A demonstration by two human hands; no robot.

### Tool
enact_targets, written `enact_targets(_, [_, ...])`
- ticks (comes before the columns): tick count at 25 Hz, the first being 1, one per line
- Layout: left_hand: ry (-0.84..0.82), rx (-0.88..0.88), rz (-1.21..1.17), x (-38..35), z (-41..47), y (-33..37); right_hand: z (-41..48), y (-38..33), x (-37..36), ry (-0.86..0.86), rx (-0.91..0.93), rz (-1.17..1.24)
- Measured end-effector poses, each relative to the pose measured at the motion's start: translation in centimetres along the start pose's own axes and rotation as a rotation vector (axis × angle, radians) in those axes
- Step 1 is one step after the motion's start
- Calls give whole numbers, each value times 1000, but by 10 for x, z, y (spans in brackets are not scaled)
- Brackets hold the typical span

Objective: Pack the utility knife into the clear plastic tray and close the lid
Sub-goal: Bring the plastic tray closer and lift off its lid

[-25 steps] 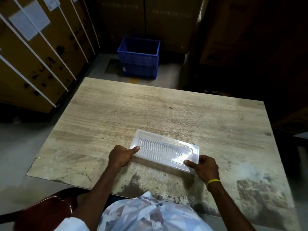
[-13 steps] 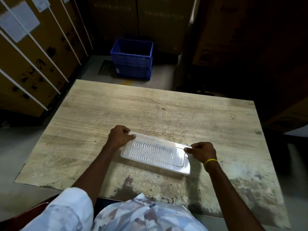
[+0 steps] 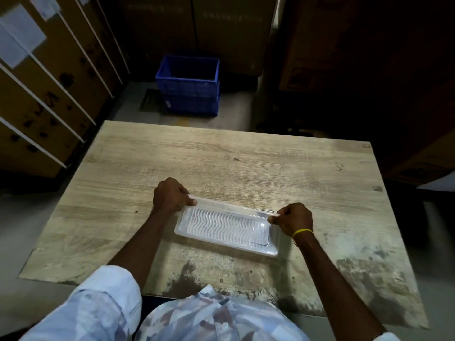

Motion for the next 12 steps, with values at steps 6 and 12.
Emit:
enact_targets(6, [54,-33,-81,-7,-14,-5,-13,3,3,32,107,12])
enact_targets(12, [20,105,-314,-25,-51,-46,-40,40,9,-62,-143,257])
Point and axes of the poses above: each hand's wrist, its own z-axis towards the middle knuckle, its own x-axis out of the back of the hand, y = z × x, the point moved 4 cm from there along z, towards the middle knuckle, and after that the axes turned 11 degrees about z, right-handed, at the moved point
